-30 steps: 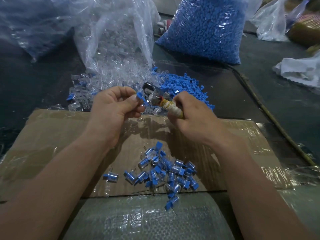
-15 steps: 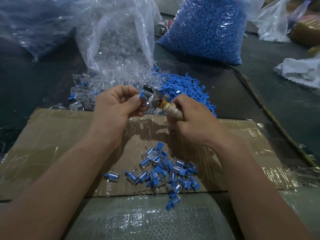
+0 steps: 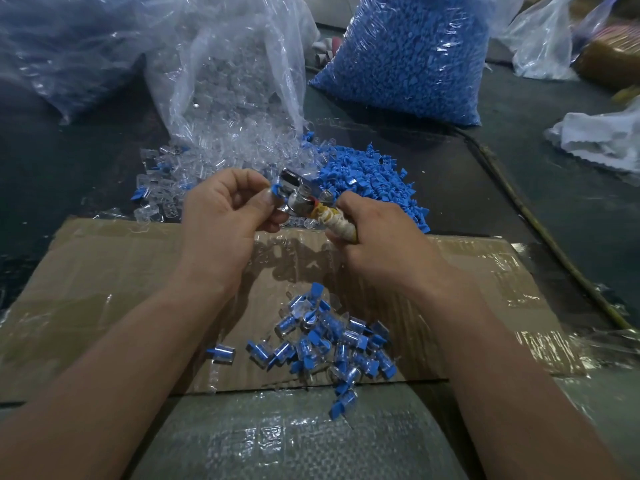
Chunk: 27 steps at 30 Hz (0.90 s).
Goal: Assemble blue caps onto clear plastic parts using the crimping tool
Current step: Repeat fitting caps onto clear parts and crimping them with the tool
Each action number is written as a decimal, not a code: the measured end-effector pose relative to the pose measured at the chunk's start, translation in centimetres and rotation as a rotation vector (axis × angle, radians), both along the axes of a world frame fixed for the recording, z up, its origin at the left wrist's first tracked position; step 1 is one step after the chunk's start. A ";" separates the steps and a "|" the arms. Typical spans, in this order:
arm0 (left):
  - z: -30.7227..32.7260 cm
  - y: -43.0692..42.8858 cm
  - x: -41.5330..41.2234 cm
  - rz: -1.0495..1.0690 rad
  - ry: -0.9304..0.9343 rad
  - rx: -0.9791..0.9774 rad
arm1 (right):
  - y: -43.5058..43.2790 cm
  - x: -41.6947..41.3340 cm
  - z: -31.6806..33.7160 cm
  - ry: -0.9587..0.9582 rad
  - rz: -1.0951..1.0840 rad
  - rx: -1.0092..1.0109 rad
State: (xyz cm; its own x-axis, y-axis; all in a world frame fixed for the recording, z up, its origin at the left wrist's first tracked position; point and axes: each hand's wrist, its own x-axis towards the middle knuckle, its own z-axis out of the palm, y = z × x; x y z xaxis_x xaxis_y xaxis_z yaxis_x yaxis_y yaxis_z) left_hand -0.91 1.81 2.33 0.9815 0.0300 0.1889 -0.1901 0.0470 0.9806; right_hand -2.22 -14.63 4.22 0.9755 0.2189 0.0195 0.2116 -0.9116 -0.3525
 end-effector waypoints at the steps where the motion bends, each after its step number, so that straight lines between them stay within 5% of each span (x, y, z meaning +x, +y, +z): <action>1: 0.0 0.0 0.0 0.004 0.002 0.003 | 0.0 0.0 0.0 -0.004 -0.003 -0.002; 15: 0.9 0.7 0.0 0.026 0.145 -0.042 | -1.6 0.6 -0.1 -0.030 -0.037 0.020; 23: 1.6 1.2 -0.7 -0.607 0.322 0.232 | -2.7 0.8 0.3 0.051 -0.069 -0.040; 27: 1.2 0.6 -0.9 -0.717 0.295 0.287 | -2.2 0.6 0.4 0.099 -0.036 -0.054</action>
State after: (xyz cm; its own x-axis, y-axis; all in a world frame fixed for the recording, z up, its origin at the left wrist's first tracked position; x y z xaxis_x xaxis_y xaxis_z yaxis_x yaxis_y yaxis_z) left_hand -1.83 2.36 3.57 0.7544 -0.6327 -0.1749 0.0580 -0.2012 0.9778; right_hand -1.65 -16.79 4.64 0.9794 0.1814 -0.0884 0.1444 -0.9361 -0.3207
